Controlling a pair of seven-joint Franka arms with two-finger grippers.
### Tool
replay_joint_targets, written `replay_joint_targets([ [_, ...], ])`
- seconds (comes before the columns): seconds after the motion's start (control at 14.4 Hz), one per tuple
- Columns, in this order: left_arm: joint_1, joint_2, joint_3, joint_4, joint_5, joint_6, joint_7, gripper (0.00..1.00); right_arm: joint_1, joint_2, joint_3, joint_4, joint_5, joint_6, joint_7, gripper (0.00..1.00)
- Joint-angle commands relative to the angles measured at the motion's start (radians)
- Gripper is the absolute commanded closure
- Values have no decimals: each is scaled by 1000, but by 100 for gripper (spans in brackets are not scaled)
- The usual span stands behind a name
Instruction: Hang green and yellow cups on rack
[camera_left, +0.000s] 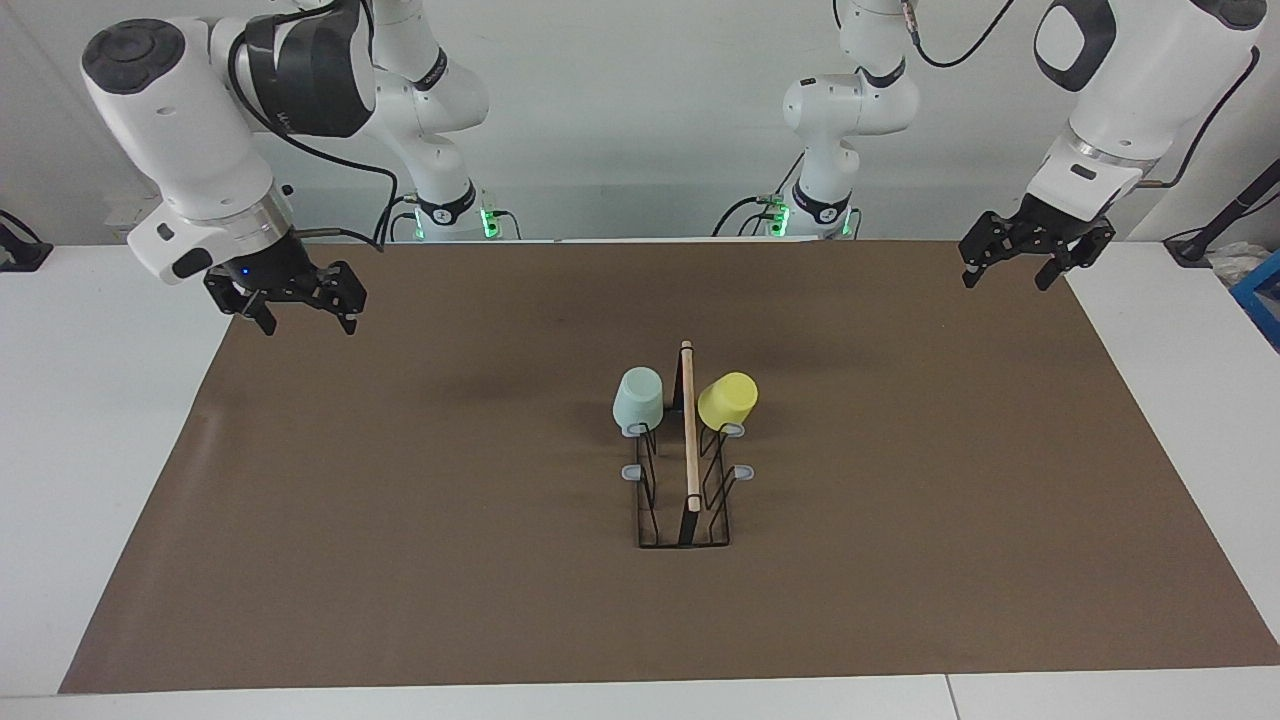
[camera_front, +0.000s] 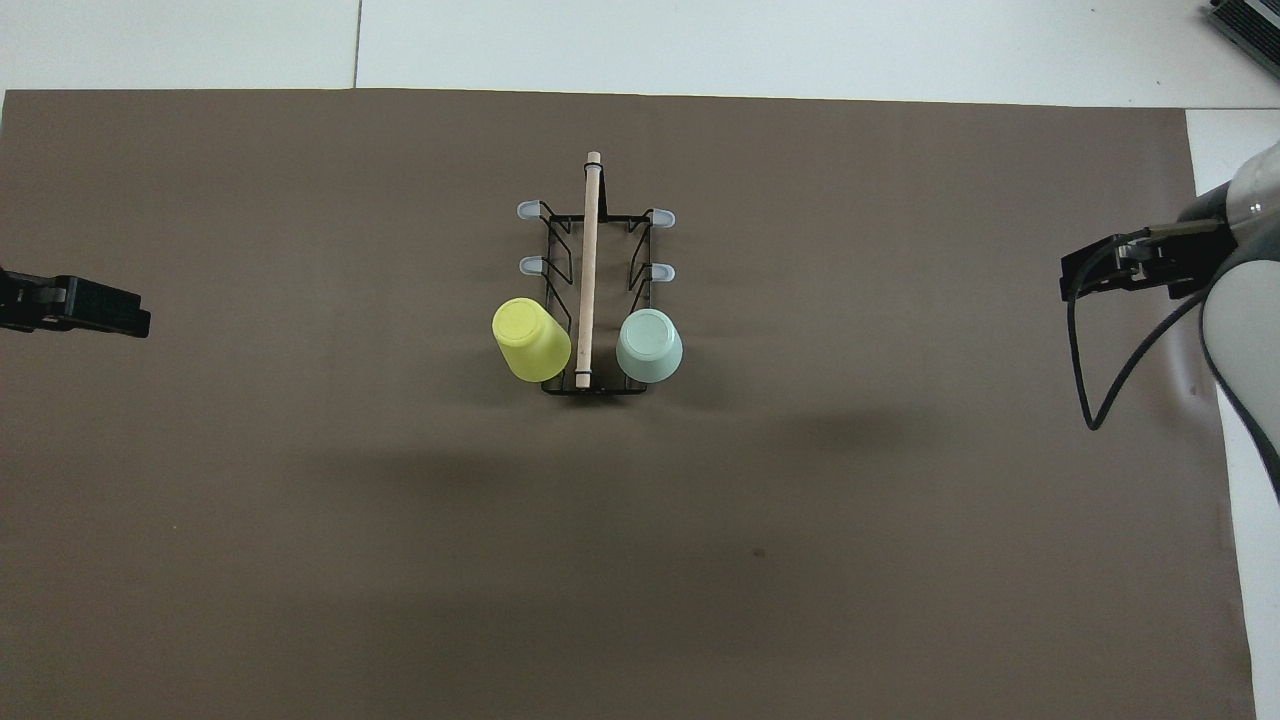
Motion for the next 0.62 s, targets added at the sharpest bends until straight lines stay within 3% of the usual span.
replay_joint_targets([
  [0.0,-2,-24,3,-33,-4,25,-1,0,-11,-124,6,-188,21,96,-75,0],
  [0.14,-6,-24,3,-33,-4,34,-1,0,-3,-225,6,-320,21,135,-76,0],
  [0.55,-9,-24,3,-33,-4,38,-3,0,3,-241,6,-319,21,118,-81,0],
])
